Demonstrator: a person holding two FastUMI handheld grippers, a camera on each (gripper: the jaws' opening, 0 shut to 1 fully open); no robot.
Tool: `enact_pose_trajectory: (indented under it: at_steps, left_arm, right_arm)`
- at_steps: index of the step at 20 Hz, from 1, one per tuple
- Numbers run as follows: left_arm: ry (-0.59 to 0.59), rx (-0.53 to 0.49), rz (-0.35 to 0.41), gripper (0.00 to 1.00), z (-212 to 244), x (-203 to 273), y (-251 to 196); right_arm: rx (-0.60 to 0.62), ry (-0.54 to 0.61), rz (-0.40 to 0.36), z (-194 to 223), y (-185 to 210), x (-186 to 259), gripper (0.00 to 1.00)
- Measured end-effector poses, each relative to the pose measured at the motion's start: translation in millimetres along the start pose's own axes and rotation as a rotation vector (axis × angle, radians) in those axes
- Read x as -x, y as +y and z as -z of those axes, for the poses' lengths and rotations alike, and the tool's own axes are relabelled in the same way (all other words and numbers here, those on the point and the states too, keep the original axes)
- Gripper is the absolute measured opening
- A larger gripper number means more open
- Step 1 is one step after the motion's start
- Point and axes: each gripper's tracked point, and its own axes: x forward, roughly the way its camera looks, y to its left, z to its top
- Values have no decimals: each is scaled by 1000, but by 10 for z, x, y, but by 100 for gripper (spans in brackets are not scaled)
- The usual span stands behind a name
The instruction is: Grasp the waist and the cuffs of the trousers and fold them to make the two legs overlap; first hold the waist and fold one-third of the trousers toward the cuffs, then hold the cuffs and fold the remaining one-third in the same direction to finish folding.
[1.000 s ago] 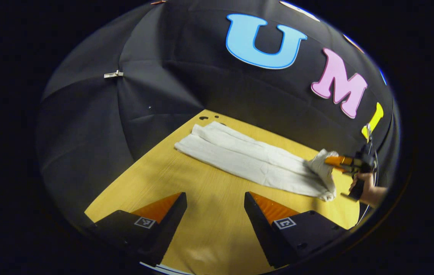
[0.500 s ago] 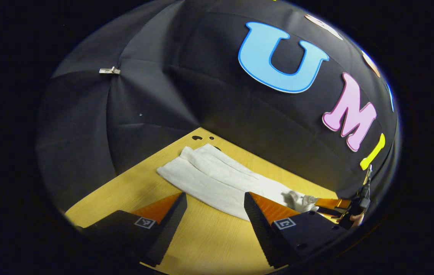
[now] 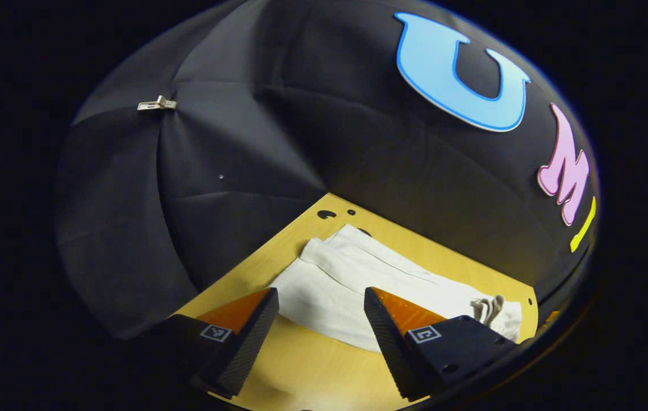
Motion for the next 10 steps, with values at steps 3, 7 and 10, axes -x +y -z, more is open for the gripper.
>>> enact_pose_trajectory:
  at_steps: [3, 7, 10]
  left_arm:
    - [28, -75, -18, 91, 36, -283, 106]
    - [68, -182, -57, 96, 105, -627, 233]
    - [158, -225, -40, 96, 334, -828, 192]
  right_arm:
    - [9, -17, 75, -22, -393, 390, 98]
    - [-12, 15, 171, 129, -856, 922, 98]
    - [-14, 70, 215, 408, -1024, 1209, 98]
